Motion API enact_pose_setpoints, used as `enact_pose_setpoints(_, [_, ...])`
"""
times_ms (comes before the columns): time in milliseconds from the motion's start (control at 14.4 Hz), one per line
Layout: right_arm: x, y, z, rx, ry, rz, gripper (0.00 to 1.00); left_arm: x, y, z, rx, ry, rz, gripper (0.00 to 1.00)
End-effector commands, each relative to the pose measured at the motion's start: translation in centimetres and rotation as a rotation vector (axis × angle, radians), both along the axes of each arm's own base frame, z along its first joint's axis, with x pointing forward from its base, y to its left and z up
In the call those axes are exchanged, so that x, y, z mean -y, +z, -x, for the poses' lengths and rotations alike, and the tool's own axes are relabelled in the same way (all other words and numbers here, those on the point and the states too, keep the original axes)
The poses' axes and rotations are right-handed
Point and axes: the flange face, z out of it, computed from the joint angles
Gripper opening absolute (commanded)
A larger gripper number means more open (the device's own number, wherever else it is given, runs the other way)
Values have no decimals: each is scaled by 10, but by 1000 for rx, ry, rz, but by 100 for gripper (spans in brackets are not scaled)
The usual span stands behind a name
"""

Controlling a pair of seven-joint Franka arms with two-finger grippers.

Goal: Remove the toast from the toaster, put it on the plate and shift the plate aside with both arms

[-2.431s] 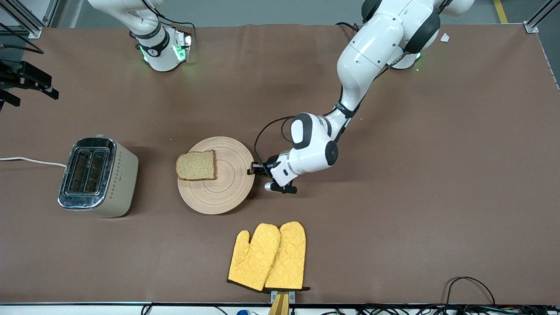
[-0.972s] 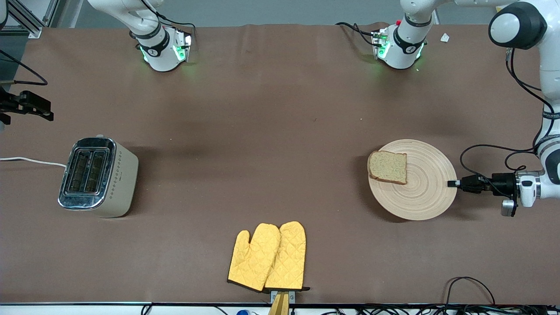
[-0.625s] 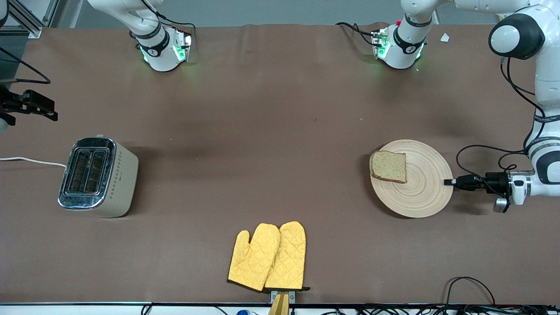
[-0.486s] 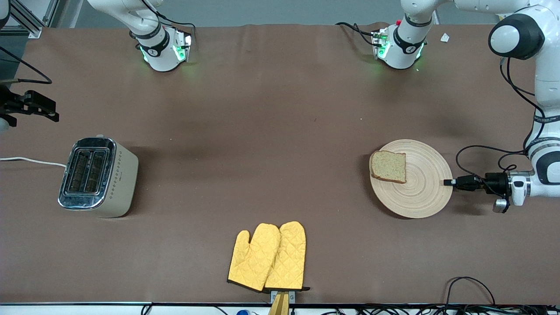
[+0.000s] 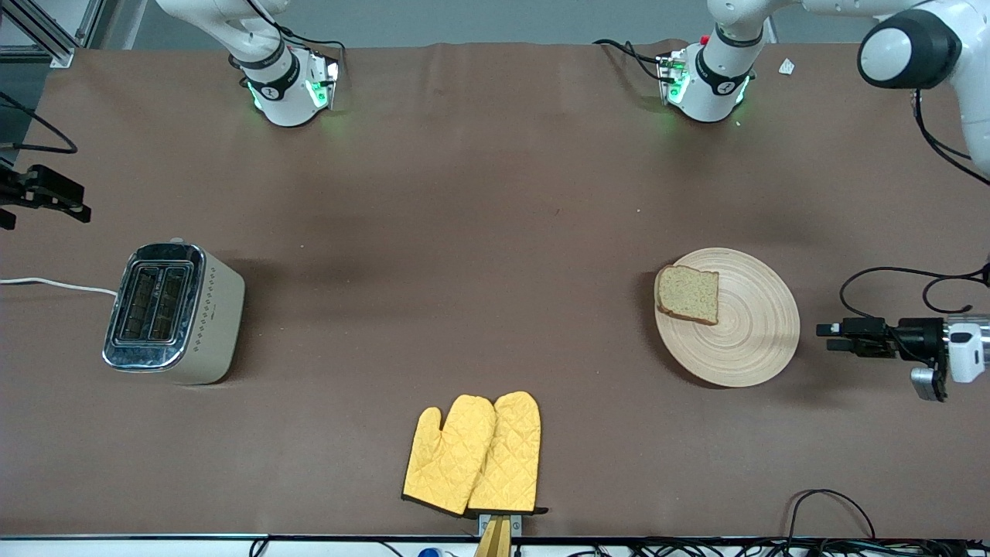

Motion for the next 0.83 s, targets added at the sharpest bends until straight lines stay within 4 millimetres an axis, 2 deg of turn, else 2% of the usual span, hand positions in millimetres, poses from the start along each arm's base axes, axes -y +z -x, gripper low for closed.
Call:
enact_pose_setpoints(0, [6,-1,-3,7,-38,-17,100,88,133,-6,102,-94,-272,100])
enact_pose_setpoints(139, [-4,-1,-4,11,-97,-17,100,145,208,5,134,-46,-419,100])
enact_pose_setpoints(208, [-4,0,-4,15,-100,-18,100,164,240,16,135,11,-474,100])
enact_pose_setpoints(347, [-5,0,-4,15,-98,-18,100,193,304,52,109,102,-570,100])
enact_pose_setpoints(486, [-7,-1,-4,12,-94,-18,100,213,365,95,98,223,-625,100])
enact_pose_setpoints(625, [-6,-2,-4,7,-95,-18,100,227,394,136,63,279,-646,100])
enact_pose_setpoints(764, [-5,-2,-4,7,-97,-18,100,229,396,149,103,298,-648,100])
